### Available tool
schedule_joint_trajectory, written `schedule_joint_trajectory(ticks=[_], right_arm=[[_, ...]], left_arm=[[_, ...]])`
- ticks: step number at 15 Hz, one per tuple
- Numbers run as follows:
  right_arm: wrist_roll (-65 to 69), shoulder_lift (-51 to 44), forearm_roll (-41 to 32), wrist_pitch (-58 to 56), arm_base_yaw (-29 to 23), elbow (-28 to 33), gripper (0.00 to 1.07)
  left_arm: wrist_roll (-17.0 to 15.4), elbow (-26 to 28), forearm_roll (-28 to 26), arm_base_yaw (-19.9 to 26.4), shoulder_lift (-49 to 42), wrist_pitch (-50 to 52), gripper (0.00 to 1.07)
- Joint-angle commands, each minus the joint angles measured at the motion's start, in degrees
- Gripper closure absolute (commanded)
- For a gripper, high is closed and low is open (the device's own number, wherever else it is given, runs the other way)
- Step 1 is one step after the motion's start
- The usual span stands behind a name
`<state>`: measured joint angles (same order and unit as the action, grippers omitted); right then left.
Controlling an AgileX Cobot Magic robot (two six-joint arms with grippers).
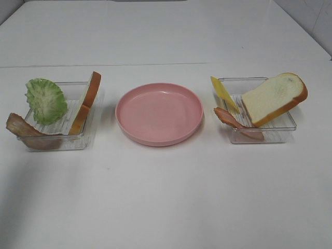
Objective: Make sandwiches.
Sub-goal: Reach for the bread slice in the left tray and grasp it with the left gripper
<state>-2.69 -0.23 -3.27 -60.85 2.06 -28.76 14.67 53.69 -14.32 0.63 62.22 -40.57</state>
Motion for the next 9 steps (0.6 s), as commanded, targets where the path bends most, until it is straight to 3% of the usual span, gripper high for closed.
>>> schedule_joint_trajectory(ticks=[1,2,6,9], right_arm=[[-0.4,-1.2,0.5,0.1,0.1,0.1,0.08],[-0.4,-1.2,0.5,0.1,0.1,0.1,0.08],[-0.4,-1.2,0.5,0.1,0.1,0.1,0.08],[-0.4,-1.2,0.5,0.1,0.1,0.1,0.08]], left_arm=[[1.0,8.0,-0.9,-0.2,11.0,-5.4,0.09],[1.0,14.7,-0.9,-0.7,19.3,-10.3,0.10],[-0.5,26.1,1.5,-7.6,31.5,-13.5,0.16],[-8.8,36.0,6.6,-13.1,41.4,-18.3,0.16]])
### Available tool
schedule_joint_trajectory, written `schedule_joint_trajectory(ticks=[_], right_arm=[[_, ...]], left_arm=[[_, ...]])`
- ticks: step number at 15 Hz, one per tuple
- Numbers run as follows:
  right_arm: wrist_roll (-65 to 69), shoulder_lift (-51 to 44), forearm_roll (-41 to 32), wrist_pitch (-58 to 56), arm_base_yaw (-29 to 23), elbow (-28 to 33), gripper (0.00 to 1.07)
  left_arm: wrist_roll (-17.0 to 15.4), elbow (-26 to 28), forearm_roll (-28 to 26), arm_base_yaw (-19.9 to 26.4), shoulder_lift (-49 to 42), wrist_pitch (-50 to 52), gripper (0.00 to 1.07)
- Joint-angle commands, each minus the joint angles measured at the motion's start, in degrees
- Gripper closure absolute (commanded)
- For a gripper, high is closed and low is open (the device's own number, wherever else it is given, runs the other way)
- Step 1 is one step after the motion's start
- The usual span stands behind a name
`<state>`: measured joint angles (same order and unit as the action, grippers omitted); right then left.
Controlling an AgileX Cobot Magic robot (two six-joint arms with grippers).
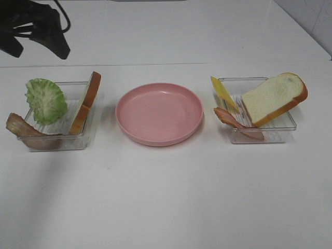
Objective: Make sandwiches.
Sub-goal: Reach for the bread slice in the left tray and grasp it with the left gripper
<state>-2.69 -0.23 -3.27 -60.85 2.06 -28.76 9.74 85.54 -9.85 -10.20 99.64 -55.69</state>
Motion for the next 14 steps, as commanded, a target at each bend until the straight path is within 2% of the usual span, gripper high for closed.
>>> schedule_joint_trajectory(ticks=[1,2,4,6,10,14], right_arm=[[-0.4,-1.2,0.5,0.1,0.1,0.1,0.08],[-0.4,-1.2,0.5,0.1,0.1,0.1,0.08],[-0.4,-1.2,0.5,0.1,0.1,0.1,0.08],[-0.4,-1.2,0.5,0.1,0.1,0.1,0.08],[-0.4,-1.2,0.5,0.1,0.1,0.1,0.08],[-0.4,-1.2,0.5,0.1,0.1,0.1,0.08]], left_arm=[[-6.4,7.6,4.0,-3.7,7.3,-6.1,0.16],[-7.2,9.3,4.6,-4.3,8.8,-7.4,0.16],[-11.9,19.7,8.3,-7.7,18.1,-16.9,0.16],[-15.0,26.3,9.4,-10.4,24.2,-17.0,0.17],[-17.9,28.5,11.6,-12.1,28.8,-17.0,0.28],[-18.0,28.5,15.2,-12.0,29.1,-17.0,0.32]])
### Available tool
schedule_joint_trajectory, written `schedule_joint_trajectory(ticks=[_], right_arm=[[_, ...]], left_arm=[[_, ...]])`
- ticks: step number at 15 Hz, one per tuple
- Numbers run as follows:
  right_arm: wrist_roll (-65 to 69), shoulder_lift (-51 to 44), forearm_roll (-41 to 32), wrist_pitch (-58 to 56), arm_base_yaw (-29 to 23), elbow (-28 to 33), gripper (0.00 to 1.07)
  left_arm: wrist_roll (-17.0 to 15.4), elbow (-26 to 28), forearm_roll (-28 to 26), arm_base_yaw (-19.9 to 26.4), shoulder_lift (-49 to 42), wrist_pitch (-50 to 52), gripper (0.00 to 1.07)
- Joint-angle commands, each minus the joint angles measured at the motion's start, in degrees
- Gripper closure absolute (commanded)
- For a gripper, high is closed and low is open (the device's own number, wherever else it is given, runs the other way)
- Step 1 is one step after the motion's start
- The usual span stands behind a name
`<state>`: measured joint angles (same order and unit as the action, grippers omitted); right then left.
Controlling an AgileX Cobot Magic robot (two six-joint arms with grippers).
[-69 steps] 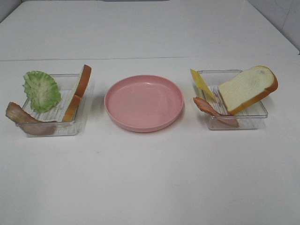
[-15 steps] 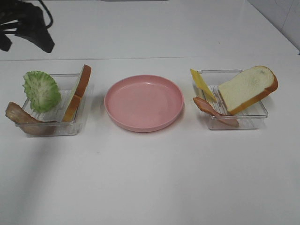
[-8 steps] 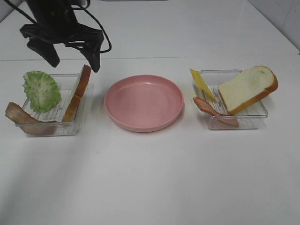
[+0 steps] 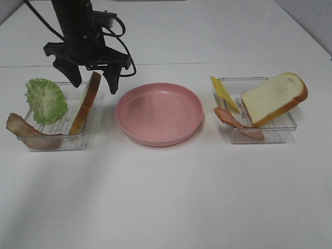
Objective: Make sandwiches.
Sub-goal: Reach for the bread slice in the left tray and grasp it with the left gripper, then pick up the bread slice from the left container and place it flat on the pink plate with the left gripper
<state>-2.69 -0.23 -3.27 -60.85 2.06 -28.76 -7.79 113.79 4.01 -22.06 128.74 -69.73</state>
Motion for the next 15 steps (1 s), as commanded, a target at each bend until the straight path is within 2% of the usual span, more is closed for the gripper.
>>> schedule_joint_trajectory(ticks=[1,4,5,9,11,15], right_arm=[[-0.4,-1.2,0.5,0.1,0.1,0.1,0.08],[-0.4,-1.2,0.5,0.1,0.1,0.1,0.08],[-0.4,-1.2,0.5,0.1,0.1,0.1,0.08],[-0.4,-1.2,0.5,0.1,0.1,0.1,0.08],[-0.4,-1.2,0.5,0.1,0.1,0.1,0.08],[-0.4,-1.2,0.5,0.1,0.1,0.1,0.08]], left_arm=[[-0.3,0.2,2.8,-0.1,1.3,-3.0,0.32],[-0.3,0.3,4.4,-0.1,3.1,-3.0,0.34],[-0.3,0.3,5.1,-0.1,3.2,-3.0,0.40],[-0.3,0.3,8.7,-0.1,3.2,-2.9,0.93],[-0.3,0.3,9.9,-0.1,3.2,-2.9,1.07],[-0.7,2.4,8.3,-0.2,2.1,-2.9,1.07]])
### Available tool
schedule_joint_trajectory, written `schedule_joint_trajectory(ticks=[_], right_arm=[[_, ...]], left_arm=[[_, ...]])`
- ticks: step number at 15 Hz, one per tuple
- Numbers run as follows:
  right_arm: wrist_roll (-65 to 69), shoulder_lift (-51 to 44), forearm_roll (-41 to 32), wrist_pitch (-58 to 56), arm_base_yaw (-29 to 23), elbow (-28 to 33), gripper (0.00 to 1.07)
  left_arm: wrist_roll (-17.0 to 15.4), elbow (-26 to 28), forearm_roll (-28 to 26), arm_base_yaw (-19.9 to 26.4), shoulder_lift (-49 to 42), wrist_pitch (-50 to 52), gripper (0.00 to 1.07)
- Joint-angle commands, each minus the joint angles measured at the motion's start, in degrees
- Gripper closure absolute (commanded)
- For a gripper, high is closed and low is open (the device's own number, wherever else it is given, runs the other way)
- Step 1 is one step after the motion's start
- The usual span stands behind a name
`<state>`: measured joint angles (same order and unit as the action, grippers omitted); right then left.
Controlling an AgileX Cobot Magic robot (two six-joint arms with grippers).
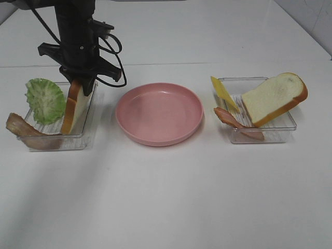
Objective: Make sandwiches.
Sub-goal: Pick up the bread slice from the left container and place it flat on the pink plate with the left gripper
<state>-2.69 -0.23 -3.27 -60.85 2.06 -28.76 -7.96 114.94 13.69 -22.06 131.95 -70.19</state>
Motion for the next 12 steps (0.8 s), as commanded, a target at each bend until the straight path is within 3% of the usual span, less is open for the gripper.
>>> schedule_joint_trajectory(ticks=[1,4,8,9,10,11,12], right_arm=[[-0.4,-1.2,0.5,0.1,0.1,0.1,0.08],[-0.4,-1.2,0.5,0.1,0.1,0.1,0.08],[-0.4,-1.2,0.5,0.1,0.1,0.1,0.08],[-0.4,-1.2,0.4,0.1,0.1,0.1,0.08],[-0.4,-1.2,0.4,0.1,0.1,0.1,0.08],[-0.4,-1.2,0.4,0.1,0.1,0.1,0.08],[-0.4,-1.2,0.4,0.1,0.1,0.1,0.08]], left_arm=[[-0.6,2.1,-3.1,-0.3,-2.2,-2.4,1.07],[0.2,2.5,-7.9,-0.3,-8.3,-2.4,1.07],[7.3,2.5,-19.9,3.6,-12.8,-1.5,1.07],[13.1,2.3,-31.4,7.2,-12.4,0.6,1.07],[14.8,2.3,-36.0,8.5,-12.0,1.3,1.07],[22.1,2.3,-48.3,11.3,-10.0,3.4,1.07],[30.9,2.3,-57.1,12.6,-6.9,4.6,1.07]])
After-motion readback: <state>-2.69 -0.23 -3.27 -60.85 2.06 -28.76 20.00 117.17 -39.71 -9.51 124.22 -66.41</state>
